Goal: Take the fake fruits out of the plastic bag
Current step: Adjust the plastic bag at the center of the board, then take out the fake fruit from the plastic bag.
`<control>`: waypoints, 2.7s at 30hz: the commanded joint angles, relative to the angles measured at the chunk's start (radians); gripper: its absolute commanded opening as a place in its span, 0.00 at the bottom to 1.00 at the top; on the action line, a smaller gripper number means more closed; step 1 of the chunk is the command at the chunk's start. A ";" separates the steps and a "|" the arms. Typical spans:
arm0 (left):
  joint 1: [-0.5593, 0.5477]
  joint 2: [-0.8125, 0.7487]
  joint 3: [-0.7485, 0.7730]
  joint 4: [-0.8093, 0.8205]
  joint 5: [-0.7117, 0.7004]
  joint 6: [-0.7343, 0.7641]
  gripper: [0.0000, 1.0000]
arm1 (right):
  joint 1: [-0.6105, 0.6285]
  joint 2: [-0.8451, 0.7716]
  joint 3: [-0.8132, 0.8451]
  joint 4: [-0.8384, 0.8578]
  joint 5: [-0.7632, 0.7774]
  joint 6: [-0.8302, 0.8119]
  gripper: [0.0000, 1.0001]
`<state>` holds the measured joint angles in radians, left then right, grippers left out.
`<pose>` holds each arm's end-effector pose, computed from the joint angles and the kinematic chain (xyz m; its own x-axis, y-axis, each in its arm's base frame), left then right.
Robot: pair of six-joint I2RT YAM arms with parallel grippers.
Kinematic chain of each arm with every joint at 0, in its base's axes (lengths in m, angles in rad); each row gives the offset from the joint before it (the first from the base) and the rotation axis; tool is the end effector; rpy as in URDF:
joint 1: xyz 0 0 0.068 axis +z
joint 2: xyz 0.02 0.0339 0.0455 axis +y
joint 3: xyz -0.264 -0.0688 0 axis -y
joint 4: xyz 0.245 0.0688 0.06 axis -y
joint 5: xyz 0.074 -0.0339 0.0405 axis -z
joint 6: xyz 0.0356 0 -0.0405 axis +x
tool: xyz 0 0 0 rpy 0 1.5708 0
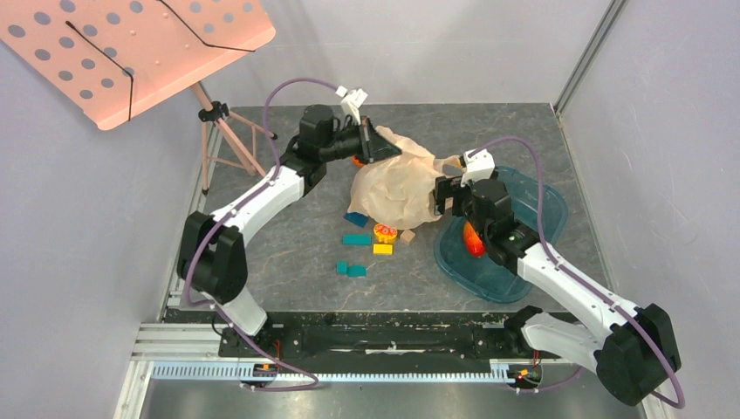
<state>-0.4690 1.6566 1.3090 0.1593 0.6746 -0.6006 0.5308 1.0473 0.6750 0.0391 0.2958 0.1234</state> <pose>0.3409 -0.1977 0.3304 -0.6465 -0.1672 -0.7443 0.6484 0.3937 -0.6516 0.2124 0.1126 0.2736 -0.3103 -0.0456 -0.9495 -0.2101 0.9774 0.0217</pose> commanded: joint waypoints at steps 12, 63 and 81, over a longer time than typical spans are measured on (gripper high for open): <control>0.115 -0.334 -0.500 0.017 -0.441 0.021 0.02 | 0.043 0.217 -0.004 0.220 -0.288 -0.006 0.96; 0.239 -0.013 -0.628 0.191 -0.472 -0.057 0.02 | 0.053 0.044 0.144 -0.198 -0.065 0.155 0.82; 0.239 0.003 -0.633 0.219 -0.432 -0.063 0.02 | -0.018 0.317 0.152 0.074 -0.403 0.300 0.78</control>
<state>-0.2367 1.6596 0.6609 0.3382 0.2207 -0.6247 0.5388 1.3315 0.7967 0.0002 -0.0166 0.3553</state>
